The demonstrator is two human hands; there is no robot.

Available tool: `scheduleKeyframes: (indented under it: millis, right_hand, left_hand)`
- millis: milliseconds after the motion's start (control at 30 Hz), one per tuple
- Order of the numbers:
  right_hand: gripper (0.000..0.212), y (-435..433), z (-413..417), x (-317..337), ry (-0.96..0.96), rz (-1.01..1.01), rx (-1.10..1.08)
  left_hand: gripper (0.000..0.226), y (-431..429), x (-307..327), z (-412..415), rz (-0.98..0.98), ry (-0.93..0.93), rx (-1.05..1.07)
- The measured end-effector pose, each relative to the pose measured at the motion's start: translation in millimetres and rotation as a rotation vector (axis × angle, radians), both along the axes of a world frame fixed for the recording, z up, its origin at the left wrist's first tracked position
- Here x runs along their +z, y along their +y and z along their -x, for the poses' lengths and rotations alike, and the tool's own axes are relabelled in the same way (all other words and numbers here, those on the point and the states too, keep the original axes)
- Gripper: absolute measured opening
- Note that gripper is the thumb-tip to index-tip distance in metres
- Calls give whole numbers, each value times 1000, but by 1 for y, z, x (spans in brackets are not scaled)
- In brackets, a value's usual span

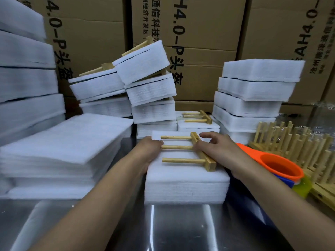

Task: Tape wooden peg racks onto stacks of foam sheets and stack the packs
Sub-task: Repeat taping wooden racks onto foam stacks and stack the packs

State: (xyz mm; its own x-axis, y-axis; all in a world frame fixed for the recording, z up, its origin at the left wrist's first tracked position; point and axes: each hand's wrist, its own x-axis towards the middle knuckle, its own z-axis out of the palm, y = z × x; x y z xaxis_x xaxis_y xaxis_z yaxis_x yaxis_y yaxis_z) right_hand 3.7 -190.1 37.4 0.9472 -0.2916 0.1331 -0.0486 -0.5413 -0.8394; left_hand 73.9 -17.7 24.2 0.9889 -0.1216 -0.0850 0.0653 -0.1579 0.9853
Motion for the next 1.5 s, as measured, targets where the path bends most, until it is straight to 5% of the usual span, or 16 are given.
scheduleKeyframes:
  millis: [333,633,800,867,1000,1167,1300,1500]
  right_hand:
    - [12,-9,0,2,-144,223,-17]
    - [20,-7,8,12,-103,395,-44]
    - [37,-35,28,42,-200,578,-248]
    - [48,-53,41,51,-68,642,-297]
    - [91,-68,62,54,534,808,-217]
    - [78,-66,67,53,715,989,-78]
    - [60,-76,63,52,547,812,-66]
    - [16,-98,59,58,-59,270,-90]
  left_hand:
    - [12,-5,-1,7,82,2,-50]
    - [16,-4,-1,7,73,-9,-59]
    - [13,-3,-2,6,61,-10,-60]
    - [13,-2,-2,5,49,-10,-60]
    - [15,-3,-1,4,-5,-27,-51]
    - [20,-3,0,6,-29,-41,-50]
    - [17,-3,1,8,-38,-43,-42]
    - [19,-3,2,10,-33,-35,-48]
